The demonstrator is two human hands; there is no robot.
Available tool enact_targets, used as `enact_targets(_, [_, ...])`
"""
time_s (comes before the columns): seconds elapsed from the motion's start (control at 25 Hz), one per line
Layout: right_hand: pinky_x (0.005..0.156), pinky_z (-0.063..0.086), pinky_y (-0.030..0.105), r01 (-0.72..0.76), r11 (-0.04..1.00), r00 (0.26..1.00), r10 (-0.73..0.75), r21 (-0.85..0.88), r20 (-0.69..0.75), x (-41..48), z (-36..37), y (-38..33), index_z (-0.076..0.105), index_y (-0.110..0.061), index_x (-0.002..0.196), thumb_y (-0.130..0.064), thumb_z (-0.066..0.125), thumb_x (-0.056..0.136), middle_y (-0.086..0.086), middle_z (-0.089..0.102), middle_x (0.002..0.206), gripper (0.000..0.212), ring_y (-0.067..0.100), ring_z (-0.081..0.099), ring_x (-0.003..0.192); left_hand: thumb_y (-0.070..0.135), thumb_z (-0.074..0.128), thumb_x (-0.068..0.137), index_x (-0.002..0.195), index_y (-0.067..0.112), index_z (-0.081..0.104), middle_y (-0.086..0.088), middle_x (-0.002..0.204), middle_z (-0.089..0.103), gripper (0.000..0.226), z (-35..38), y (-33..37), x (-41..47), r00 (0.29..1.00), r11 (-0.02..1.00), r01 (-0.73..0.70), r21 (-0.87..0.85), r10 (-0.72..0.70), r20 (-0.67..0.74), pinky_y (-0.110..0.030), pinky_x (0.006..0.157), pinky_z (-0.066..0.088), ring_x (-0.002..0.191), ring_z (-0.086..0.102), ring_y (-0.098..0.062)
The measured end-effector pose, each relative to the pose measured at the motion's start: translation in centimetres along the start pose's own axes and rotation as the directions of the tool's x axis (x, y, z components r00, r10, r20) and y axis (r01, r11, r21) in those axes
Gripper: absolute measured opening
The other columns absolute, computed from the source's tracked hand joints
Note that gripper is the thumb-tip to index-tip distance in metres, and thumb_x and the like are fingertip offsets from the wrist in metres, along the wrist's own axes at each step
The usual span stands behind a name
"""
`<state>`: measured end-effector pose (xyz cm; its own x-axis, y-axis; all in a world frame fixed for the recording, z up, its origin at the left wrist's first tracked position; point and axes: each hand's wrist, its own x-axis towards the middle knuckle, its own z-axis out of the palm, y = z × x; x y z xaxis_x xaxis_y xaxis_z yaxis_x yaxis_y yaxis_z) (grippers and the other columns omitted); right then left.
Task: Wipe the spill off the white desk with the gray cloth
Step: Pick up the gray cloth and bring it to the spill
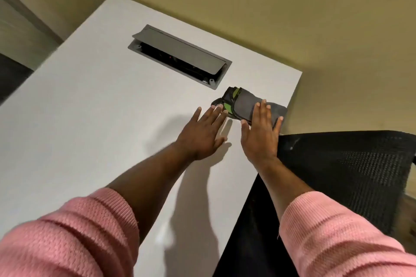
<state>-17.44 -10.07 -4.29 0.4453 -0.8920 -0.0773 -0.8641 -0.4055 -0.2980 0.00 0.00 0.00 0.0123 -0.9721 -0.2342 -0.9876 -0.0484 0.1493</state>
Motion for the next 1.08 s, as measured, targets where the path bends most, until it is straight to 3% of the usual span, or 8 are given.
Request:
enact_targets(0.12, [0.129, -0.002, 0.058, -0.066, 0.996, 0.998, 0.066, -0.051, -0.012, 2.5, 0.4, 1.9, 0.012, -0.013, 0.167, -0.047, 0.017, 0.111, 0.006, 0.005, 0.176, 0.065, 0.022, -0.001, 0.163, 0.058, 0.008, 0.093, 0.162, 0.014, 0.019, -0.009, 0.171, 0.017, 0.083, 0.3, 0.0, 5.0, 0.999, 0.999, -0.032, -0.026, 0.032, -0.001, -0.052, 0.127, 0.011, 0.158, 0.018, -0.027])
enact_targets(0.28, [0.129, -0.005, 0.057, -0.138, 0.989, 0.990, 0.137, -0.054, -0.022, 5.1, 0.7, 4.0, 0.020, -0.011, 0.165, -0.037, 0.019, 0.113, 0.007, 0.013, 0.175, 0.059, 0.022, 0.006, 0.163, 0.049, 0.018, 0.102, 0.159, 0.012, 0.030, -0.010, 0.168, 0.027, 0.069, 0.8, -0.2, 11.3, 0.996, 0.997, -0.074, 0.010, 0.074, -0.040, -0.054, 0.124, 0.017, 0.155, 0.026, -0.029])
enact_targets(0.44, [0.128, -0.009, 0.058, -0.169, 0.984, 0.986, 0.169, -0.054, -0.011, 6.0, 1.1, 5.0, 0.018, -0.014, 0.166, -0.033, 0.022, 0.112, 0.004, 0.013, 0.175, 0.058, 0.019, 0.005, 0.163, 0.039, 0.027, 0.109, 0.159, 0.018, 0.030, -0.003, 0.168, 0.027, 0.053, 1.4, -0.2, 15.9, 0.998, 0.997, -0.058, 0.046, 0.059, -0.014, -0.056, 0.125, 0.011, 0.157, 0.019, -0.026])
enact_targets(0.6, [0.128, -0.009, 0.060, -0.174, 0.984, 0.984, 0.175, -0.038, 0.013, 5.1, 1.4, 5.3, 0.010, -0.017, 0.167, -0.041, 0.028, 0.110, 0.001, 0.009, 0.176, 0.065, 0.019, 0.001, 0.163, 0.045, 0.034, 0.107, 0.161, 0.014, 0.021, -0.007, 0.168, 0.027, 0.063, 2.3, -1.0, 16.3, 0.999, 0.999, -0.039, 0.033, 0.038, 0.031, -0.059, 0.124, 0.010, 0.157, 0.018, -0.026])
enact_targets(0.72, [0.128, 0.004, 0.062, -0.208, 0.978, 0.978, 0.207, -0.030, -0.033, 4.9, 0.8, 5.1, 0.022, -0.014, 0.164, -0.044, 0.044, 0.106, 0.008, 0.033, 0.167, 0.069, 0.027, 0.022, 0.158, 0.049, 0.042, 0.104, 0.159, 0.010, 0.024, -0.012, 0.160, 0.038, 0.070, 1.5, -1.2, 15.9, 0.999, 1.000, -0.022, 0.013, 0.021, 0.041, -0.061, 0.124, 0.009, 0.152, 0.030, -0.027])
enact_targets(0.8, [0.125, 0.011, 0.059, -0.209, 0.977, 0.977, 0.206, -0.037, -0.063, 5.1, 0.1, 4.9, 0.031, -0.013, 0.160, -0.043, 0.056, 0.102, 0.013, 0.047, 0.153, 0.070, 0.032, 0.037, 0.147, 0.048, 0.051, 0.101, 0.152, 0.010, 0.037, -0.012, 0.148, 0.050, 0.065, 0.6, -1.1, 15.5, 1.000, 1.000, -0.026, 0.002, 0.026, 0.008, -0.060, 0.124, 0.009, 0.141, 0.044, -0.029])
enact_targets(0.96, [0.120, 0.023, 0.054, -0.115, 0.993, 0.986, 0.113, -0.010, -0.122, 4.6, -0.5, 5.0, 0.061, -0.015, 0.137, -0.025, 0.060, 0.097, 0.010, 0.057, 0.129, 0.041, 0.031, 0.053, 0.128, 0.040, 0.065, 0.093, 0.126, 0.010, 0.056, -0.012, 0.125, 0.062, 0.046, -0.4, -1.0, 14.1, 0.995, 0.999, -0.037, 0.016, 0.038, -0.095, -0.054, 0.124, 0.015, 0.120, 0.059, -0.031])
enact_targets(1.08, [0.106, 0.029, 0.042, -0.061, 0.998, 0.985, 0.065, 0.035, -0.158, 3.3, -0.9, 4.3, 0.068, -0.016, 0.123, -0.013, 0.060, 0.095, 0.007, 0.065, 0.122, 0.029, 0.029, 0.058, 0.118, 0.029, 0.067, 0.091, 0.112, 0.010, 0.058, -0.012, 0.110, 0.068, 0.030, -0.8, -1.0, 11.9, 0.991, 0.998, -0.022, -0.057, 0.014, -0.136, -0.045, 0.124, 0.018, 0.105, 0.065, -0.032])
